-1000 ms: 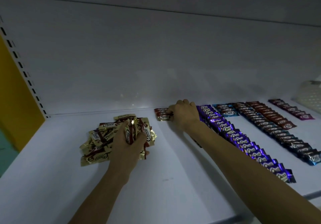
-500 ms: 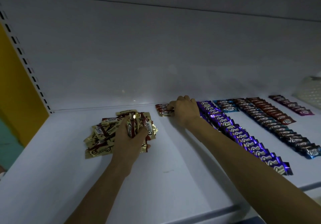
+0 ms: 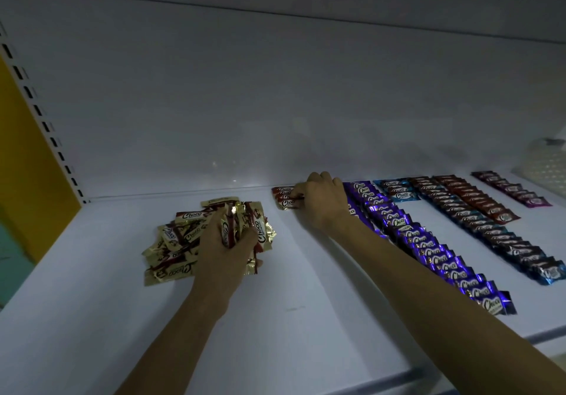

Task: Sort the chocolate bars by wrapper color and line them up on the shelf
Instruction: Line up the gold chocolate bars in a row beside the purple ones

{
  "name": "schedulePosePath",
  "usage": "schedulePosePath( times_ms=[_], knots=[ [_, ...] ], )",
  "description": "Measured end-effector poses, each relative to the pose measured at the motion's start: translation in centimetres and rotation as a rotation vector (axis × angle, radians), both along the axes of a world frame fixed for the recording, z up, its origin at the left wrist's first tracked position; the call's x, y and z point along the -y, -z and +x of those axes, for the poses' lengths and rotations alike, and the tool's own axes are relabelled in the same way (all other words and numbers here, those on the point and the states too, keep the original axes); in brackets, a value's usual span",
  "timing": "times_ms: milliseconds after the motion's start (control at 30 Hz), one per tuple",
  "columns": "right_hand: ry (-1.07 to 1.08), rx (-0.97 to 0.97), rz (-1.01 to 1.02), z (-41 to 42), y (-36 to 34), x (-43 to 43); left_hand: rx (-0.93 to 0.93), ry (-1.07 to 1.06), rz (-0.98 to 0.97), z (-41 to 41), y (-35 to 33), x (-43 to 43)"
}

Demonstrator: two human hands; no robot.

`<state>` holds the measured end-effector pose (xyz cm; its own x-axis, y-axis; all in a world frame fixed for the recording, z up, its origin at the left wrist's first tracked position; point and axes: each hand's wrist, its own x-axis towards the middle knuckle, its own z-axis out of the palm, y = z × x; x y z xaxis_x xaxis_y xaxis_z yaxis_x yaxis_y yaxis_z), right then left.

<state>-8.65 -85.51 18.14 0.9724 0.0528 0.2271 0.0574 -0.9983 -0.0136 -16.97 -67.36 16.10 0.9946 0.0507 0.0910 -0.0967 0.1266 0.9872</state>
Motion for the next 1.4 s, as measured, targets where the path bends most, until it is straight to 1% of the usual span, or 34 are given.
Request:
schedulePosePath(
  times_ms=[533,633,667,700,733,767,800,833,867,933,1000,1067,1100,1133,1200,1233,1267,1367,1400],
  knots=[
    [-0.050,0.000,-0.013,0.8,0.1,0.4,0.009,-0.006,0.000,0.1,0.2,0.0],
    [-0.059,0.057,0.038,-0.1,-0.1,0.2,-0.003,-0.004,0.003,0.1,0.1,-0.1],
    [-0.072,0.091,0.143,-0.7,-0.1,-0.1,-0.009,-0.008,0.003,0.2,0.2,-0.1],
    [-0.100,0.100,0.352,-1.8,-0.3,-0.7,-0.014,-0.009,-0.003,0.1,0.2,-0.1],
    [-0.126,0.062,0.630,-3.1,-0.7,-1.5,-0.013,-0.006,-0.014,0.1,0.1,-0.1],
    [-0.157,-0.014,0.913,-4.5,-1.2,-2.4,-0.008,-0.001,-0.027,0.0,0.0,-0.1],
    [-0.183,-0.118,1.126,-5.8,-1.7,-3.1,-0.006,0.006,-0.038,-0.1,-0.2,-0.1],
    [-0.207,-0.211,1.250,-6.9,-2.0,-3.7,-0.004,0.017,-0.046,-0.2,-0.3,-0.1],
    [-0.234,-0.272,1.328,-7.7,-2.1,-4.1,0.001,0.033,-0.050,-0.4,-0.5,0.0],
    [-0.241,-0.297,1.447,-8.1,-2.0,-4.6,0.010,0.056,-0.045,-0.5,-0.5,-0.1],
    [-0.169,-0.264,1.479,-8.0,-1.9,-4.3,0.002,0.050,-0.047,-0.5,-0.5,-0.2],
    [-0.129,-0.198,1.423,-7.8,-2.0,-3.2,-0.007,0.039,-0.051,-0.4,-0.5,-0.1],
    [-0.136,-0.171,1.330,-7.9,-2.0,-2.6,-0.013,0.038,-0.054,-0.4,-0.5,-0.1],
    [-0.143,-0.148,1.185,-7.8,-1.9,-1.9,-0.013,0.039,-0.057,-0.3,-0.4,-0.1],
    [-0.138,-0.110,0.810,-7.7,-1.7,-1.2,-0.005,0.041,-0.054,-0.3,-0.3,-0.1],
    [-0.118,-0.085,0.705,-7.7,-1.5,-1.1,-0.003,0.038,-0.049,-0.3,-0.3,-0.1],
    [-0.088,-0.060,0.695,-7.6,-1.2,-1.0,-0.002,0.033,-0.046,-0.3,-0.2,-0.1],
    [0.004,-0.001,0.953,-7.6,-0.9,-0.8,0.004,0.024,-0.060,-0.3,-0.2,-0.2],
    [0.011,0.008,0.982,-7.5,-0.8,-0.7,0.005,0.023,-0.057,-0.3,-0.3,-0.2]
  ],
)
